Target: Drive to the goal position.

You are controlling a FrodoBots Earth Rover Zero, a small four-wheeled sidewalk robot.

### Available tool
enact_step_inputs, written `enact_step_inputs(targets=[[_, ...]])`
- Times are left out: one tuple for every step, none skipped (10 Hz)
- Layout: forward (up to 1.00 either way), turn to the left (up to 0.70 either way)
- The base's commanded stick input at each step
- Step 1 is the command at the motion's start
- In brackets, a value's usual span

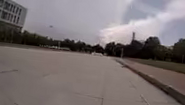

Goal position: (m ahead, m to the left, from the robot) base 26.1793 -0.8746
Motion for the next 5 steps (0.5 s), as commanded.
enact_step_inputs(targets=[[1.0,-0.27],[1.0,-0.27],[1.0,-0.27],[1.0,-0.27],[1.0,-0.27]])
